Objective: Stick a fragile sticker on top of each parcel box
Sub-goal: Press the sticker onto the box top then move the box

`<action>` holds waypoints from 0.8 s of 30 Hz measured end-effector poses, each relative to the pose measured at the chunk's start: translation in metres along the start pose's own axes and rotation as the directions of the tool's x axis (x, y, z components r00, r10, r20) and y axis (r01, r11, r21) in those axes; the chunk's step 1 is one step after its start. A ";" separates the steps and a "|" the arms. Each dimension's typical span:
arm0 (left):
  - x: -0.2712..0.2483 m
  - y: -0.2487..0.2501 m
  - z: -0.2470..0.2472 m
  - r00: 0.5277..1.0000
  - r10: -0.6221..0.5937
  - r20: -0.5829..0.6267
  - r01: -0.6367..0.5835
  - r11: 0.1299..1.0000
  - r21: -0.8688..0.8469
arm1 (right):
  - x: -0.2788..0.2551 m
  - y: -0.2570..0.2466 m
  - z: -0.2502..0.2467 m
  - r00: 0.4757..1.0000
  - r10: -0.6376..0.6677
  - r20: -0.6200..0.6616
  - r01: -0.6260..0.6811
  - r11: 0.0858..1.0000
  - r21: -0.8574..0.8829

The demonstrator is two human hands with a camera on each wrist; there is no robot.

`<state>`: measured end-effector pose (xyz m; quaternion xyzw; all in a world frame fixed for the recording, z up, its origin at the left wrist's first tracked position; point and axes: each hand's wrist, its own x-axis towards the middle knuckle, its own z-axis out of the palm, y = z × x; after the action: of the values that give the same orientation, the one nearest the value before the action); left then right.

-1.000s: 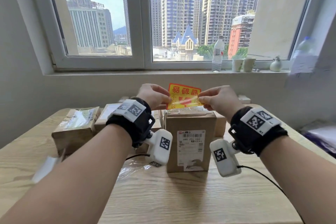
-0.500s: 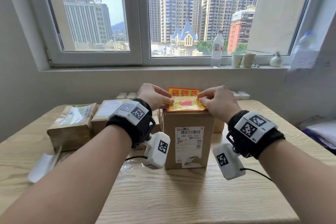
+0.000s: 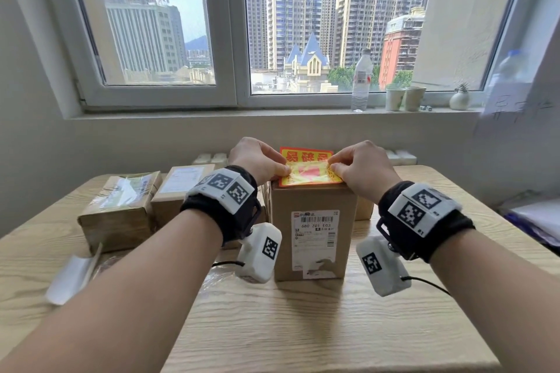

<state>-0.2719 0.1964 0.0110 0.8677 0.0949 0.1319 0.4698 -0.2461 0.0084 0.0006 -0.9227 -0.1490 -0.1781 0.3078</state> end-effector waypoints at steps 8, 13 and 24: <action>0.002 -0.002 0.001 1.000 0.013 -0.014 -0.013 1.000 0.003 | 0.004 0.000 0.000 0.999 0.005 0.031 -0.005 1.000 -0.011; 0.001 -0.003 0.001 1.000 -0.028 0.012 0.030 0.989 -0.144 | 0.005 0.002 0.000 0.999 0.024 0.032 -0.025 0.999 0.040; 0.004 -0.001 0.005 0.997 0.036 -0.068 -0.028 0.993 0.118 | 0.005 -0.001 0.000 0.999 0.011 0.033 -0.010 1.000 -0.010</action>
<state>-0.2670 0.1943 0.0083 0.8899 0.1052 0.1641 0.4124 -0.2424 0.0101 0.0031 -0.9278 -0.1484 -0.1617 0.3017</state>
